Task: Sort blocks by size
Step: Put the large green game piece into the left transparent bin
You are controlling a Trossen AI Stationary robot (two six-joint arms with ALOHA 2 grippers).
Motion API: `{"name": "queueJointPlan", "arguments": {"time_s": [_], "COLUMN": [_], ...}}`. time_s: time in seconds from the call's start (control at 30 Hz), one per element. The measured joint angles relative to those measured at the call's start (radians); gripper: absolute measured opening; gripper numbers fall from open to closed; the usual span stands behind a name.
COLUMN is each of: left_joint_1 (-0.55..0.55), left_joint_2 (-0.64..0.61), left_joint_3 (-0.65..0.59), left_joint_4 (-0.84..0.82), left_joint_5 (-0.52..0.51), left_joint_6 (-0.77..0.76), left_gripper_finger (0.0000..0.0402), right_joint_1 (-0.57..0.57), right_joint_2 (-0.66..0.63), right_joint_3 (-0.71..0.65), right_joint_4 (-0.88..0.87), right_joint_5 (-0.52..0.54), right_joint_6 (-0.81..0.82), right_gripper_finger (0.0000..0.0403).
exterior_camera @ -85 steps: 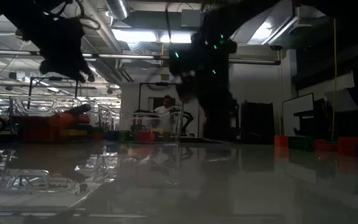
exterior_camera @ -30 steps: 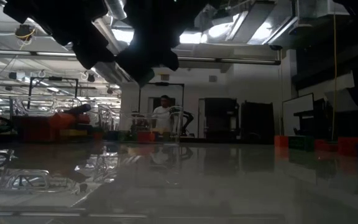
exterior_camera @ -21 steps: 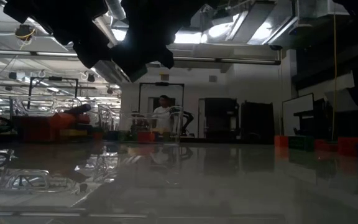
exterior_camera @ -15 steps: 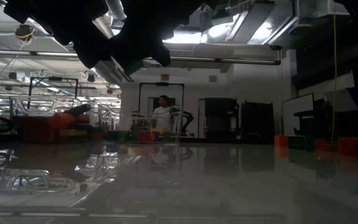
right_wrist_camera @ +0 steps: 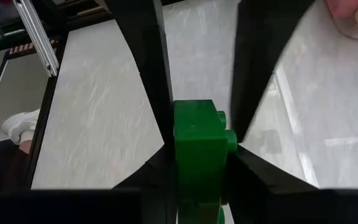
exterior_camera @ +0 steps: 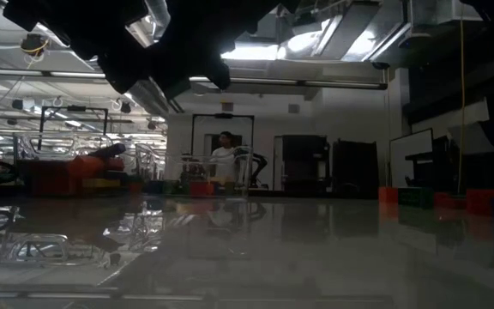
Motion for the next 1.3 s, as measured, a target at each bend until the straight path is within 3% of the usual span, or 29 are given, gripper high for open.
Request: {"name": "queueJointPlan", "arguments": {"time_s": [0.13,0.67,1.03,1.13,1.3], "left_joint_1": [0.0,0.0,0.001,0.008,0.057], "left_joint_2": [0.0,0.001,0.002,-0.014,-0.1], "left_joint_3": [0.0,0.0,0.0,0.0,0.004], "left_joint_4": [-0.003,-0.001,-0.007,-0.013,-0.076], "left_joint_5": [-0.003,-0.003,-0.014,-0.012,-0.049], "left_joint_6": [-0.02,-0.053,-0.058,-0.054,-0.032], "left_gripper_finger": [0.0076,0.0075,0.0075,0.0075,0.0075], "right_joint_1": [-0.001,-0.002,-0.003,-0.013,-0.044], "right_joint_2": [0.0,0.0,-0.002,-0.011,-0.014], "right_joint_3": [0.0,0.0,0.001,0.013,0.11], "right_joint_4": [-0.003,-0.014,-0.09,-0.196,-0.543], "right_joint_5": [0.006,-0.014,0.005,-0.003,-0.076], "right_joint_6": [0.003,0.034,0.04,0.038,-0.024], "right_gripper_finger": [0.0102,0.0103,0.0214,0.0229,0.0234]}}
